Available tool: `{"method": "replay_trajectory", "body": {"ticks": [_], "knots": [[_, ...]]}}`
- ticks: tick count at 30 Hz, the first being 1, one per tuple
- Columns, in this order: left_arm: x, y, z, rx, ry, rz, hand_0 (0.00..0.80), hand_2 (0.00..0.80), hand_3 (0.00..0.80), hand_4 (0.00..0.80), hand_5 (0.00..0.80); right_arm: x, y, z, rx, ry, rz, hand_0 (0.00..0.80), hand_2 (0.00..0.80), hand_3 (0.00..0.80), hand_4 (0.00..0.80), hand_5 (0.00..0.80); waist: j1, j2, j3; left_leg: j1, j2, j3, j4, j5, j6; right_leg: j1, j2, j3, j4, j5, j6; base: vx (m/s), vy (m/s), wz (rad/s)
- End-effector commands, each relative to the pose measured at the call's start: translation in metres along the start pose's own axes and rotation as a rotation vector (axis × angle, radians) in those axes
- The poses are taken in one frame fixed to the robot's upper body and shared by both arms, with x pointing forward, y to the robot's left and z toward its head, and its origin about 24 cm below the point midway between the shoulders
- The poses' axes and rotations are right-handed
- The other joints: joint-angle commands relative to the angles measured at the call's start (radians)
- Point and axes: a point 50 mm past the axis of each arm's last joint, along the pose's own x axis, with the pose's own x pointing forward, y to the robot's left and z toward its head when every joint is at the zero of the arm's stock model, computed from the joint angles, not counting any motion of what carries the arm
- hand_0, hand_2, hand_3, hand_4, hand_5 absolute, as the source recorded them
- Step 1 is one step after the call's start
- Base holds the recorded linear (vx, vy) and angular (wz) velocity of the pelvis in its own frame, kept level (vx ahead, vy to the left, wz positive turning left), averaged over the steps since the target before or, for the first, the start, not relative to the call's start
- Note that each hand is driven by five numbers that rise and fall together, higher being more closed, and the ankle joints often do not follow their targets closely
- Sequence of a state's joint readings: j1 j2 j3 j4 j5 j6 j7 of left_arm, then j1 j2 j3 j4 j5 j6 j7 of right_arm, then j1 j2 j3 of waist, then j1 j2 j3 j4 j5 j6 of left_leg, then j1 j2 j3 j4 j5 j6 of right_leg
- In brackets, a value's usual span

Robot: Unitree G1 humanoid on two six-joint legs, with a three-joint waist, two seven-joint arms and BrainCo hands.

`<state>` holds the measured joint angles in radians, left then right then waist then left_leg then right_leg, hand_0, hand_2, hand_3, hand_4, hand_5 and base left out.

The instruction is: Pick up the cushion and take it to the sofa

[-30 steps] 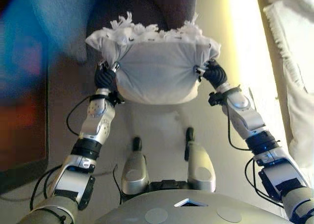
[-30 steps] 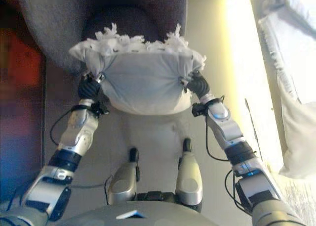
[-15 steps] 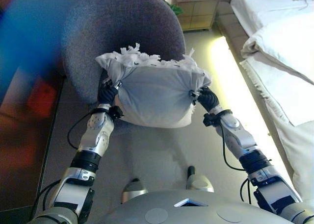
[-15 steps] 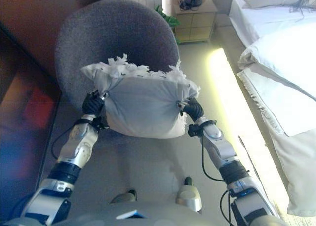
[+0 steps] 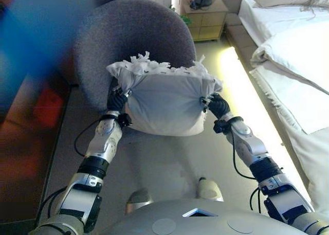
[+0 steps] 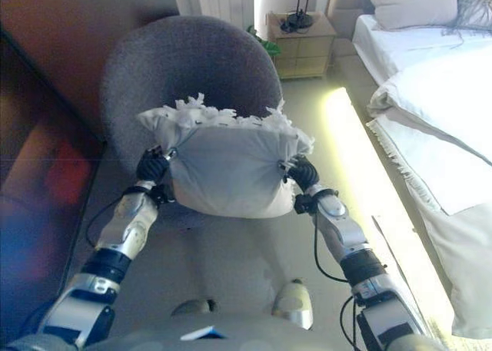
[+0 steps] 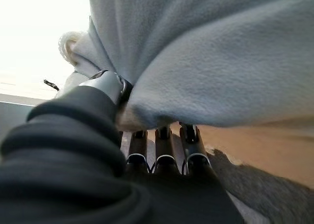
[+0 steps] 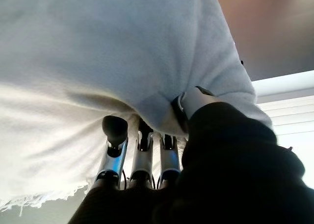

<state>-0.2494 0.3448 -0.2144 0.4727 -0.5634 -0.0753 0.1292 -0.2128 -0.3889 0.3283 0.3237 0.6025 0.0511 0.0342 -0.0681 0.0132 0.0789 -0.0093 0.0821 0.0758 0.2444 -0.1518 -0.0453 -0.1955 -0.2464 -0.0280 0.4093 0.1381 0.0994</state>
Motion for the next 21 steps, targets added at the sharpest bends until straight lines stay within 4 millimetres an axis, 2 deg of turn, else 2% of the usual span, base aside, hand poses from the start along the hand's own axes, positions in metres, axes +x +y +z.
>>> {"method": "replay_trajectory", "body": {"ticks": [1,5,7,9,12,16,17,20,21], "knots": [[0.012,-0.034,0.058,-0.006,-0.254,-0.18,0.8,0.8,0.8,0.8,0.8,0.017,0.03,0.053,0.074,-0.244,0.115,0.8,0.8,0.8,0.8,0.8,-0.008,-0.017,-0.01,0.063,-0.107,0.042,-0.117,0.059,0.064,-0.009,0.069,0.047,0.099,0.075,0.033,0.256,-0.057,0.17],[0.012,-0.044,0.057,0.0,-0.252,-0.192,0.8,0.8,0.8,0.8,0.8,0.013,0.024,0.051,0.073,-0.242,0.102,0.8,0.8,0.8,0.8,0.8,-0.05,-0.065,-0.013,0.088,-0.143,0.003,-0.07,-0.012,0.055,-0.006,0.073,0.123,-0.251,0.082,0.064,0.283,-0.11,0.29],[0.012,-0.047,0.057,0.003,-0.253,-0.203,0.8,0.8,0.8,0.8,0.8,0.012,0.02,0.053,0.076,-0.243,0.093,0.8,0.8,0.8,0.8,0.8,-0.066,-0.086,-0.016,0.095,-0.156,-0.019,-0.049,-0.055,0.062,-0.02,0.078,0.161,-0.363,0.127,0.084,0.277,-0.088,0.7],[0.013,-0.047,0.057,0.002,-0.246,-0.205,0.8,0.8,0.8,0.8,0.8,0.014,0.016,0.057,0.078,-0.237,0.092,0.8,0.8,0.8,0.8,0.8,-0.074,-0.095,-0.017,0.111,-0.156,-0.02,-0.044,-0.075,0.066,-0.036,0.081,0.169,-0.41,0.16,0.092,0.303,-0.07,0.67],[0.012,-0.044,0.054,0.007,-0.233,-0.198,0.8,0.8,0.8,0.8,0.8,0.016,0.013,0.058,0.081,-0.224,0.105,0.8,0.8,0.8,0.8,0.8,-0.08,-0.101,-0.011,0.154,-0.143,-0.01,-0.044,-0.097,0.072,-0.082,0.091,0.142,-0.426,0.184,0.091,0.392,-0.1,0.13],[0.008,-0.037,0.054,0.001,-0.241,-0.186,0.8,0.8,0.8,0.8,0.8,0.014,0.015,0.056,0.061,-0.231,0.131,0.8,0.8,0.8,0.8,0.8,-0.081,-0.11,-0.003,0.19,-0.13,0.003,-0.011,-0.135,0.081,-0.117,0.105,0.086,-0.395,0.181,0.085,0.397,-0.136,-0.41],[0.007,-0.035,0.055,0.0,-0.249,-0.175,0.8,0.8,0.8,0.8,0.8,0.014,0.015,0.057,0.055,-0.234,0.147,0.8,0.8,0.8,0.8,0.8,-0.079,-0.111,-0.006,0.19,-0.126,0.012,-0.003,-0.13,0.083,-0.104,0.111,0.068,-0.387,0.155,0.083,0.356,-0.132,0.03],[0.003,-0.028,0.053,-0.017,-0.259,-0.142,0.8,0.8,0.8,0.8,0.8,0.017,0.022,0.061,0.029,-0.232,0.19,0.8,0.8,0.8,0.8,0.8,-0.081,-0.096,-0.031,0.211,-0.079,0.043,0.036,-0.048,0.046,-0.076,0.133,0.038,-0.349,0.115,0.056,0.391,-0.128,0.17],[0.001,-0.023,0.051,-0.028,-0.259,-0.126,0.8,0.8,0.8,0.8,0.8,0.017,0.026,0.062,0.017,-0.223,0.207,0.8,0.8,0.8,0.8,0.8,-0.085,-0.075,-0.047,0.231,-0.039,0.046,0.07,0.035,0.009,-0.063,0.165,0.035,-0.318,0.079,0.03,0.314,-0.103,0.09]]}}
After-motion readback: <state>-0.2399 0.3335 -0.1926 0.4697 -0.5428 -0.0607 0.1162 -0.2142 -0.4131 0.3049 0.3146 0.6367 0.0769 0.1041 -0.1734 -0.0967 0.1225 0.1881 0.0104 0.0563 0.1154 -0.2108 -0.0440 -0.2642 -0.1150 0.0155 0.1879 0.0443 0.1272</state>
